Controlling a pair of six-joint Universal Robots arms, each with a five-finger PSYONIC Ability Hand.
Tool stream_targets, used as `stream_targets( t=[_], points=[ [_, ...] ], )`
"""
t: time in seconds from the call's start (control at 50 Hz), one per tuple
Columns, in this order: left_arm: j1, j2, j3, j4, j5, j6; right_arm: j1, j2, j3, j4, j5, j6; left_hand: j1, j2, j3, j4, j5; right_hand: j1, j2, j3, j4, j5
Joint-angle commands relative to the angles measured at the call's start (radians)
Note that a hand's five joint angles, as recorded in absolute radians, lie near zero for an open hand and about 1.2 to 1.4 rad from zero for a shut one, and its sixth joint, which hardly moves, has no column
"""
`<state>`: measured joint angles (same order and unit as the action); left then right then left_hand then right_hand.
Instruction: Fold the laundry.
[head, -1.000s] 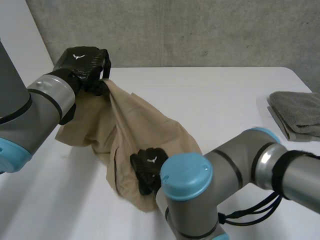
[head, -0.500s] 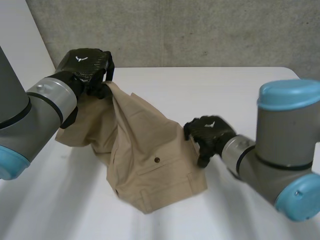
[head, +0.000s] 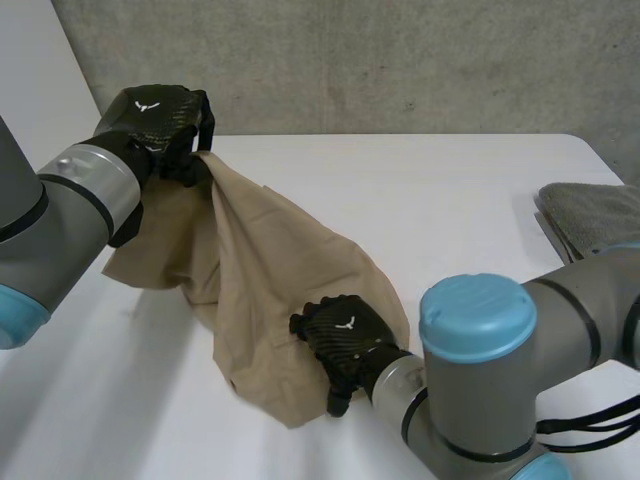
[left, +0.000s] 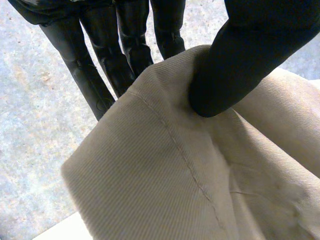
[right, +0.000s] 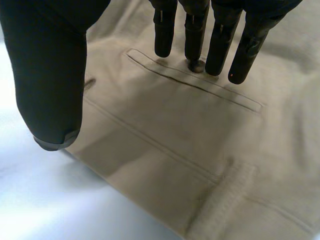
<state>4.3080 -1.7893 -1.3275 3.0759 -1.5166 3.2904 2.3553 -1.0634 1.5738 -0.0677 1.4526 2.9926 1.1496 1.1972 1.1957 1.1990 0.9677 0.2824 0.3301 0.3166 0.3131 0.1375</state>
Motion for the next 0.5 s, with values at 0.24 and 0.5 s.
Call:
stream_targets(
  t=[0.24,0.5],
  points=[
    [0.003,-0.03,0.022,0.001,0.001,0.0,0.133,0.161,-0.144,-0.023,0.063,0.21,0.247,0.199,0.201,0.197,0.254,0.008,-0.04,-0.026,-0.023,-0.022],
    [0.01,-0.036,0.022,0.001,0.003,0.0,0.151,0.243,-0.228,-0.024,0.137,0.215,0.247,0.199,0.201,0.197,0.254,0.035,-0.013,0.0,0.004,0.005]
  ],
)
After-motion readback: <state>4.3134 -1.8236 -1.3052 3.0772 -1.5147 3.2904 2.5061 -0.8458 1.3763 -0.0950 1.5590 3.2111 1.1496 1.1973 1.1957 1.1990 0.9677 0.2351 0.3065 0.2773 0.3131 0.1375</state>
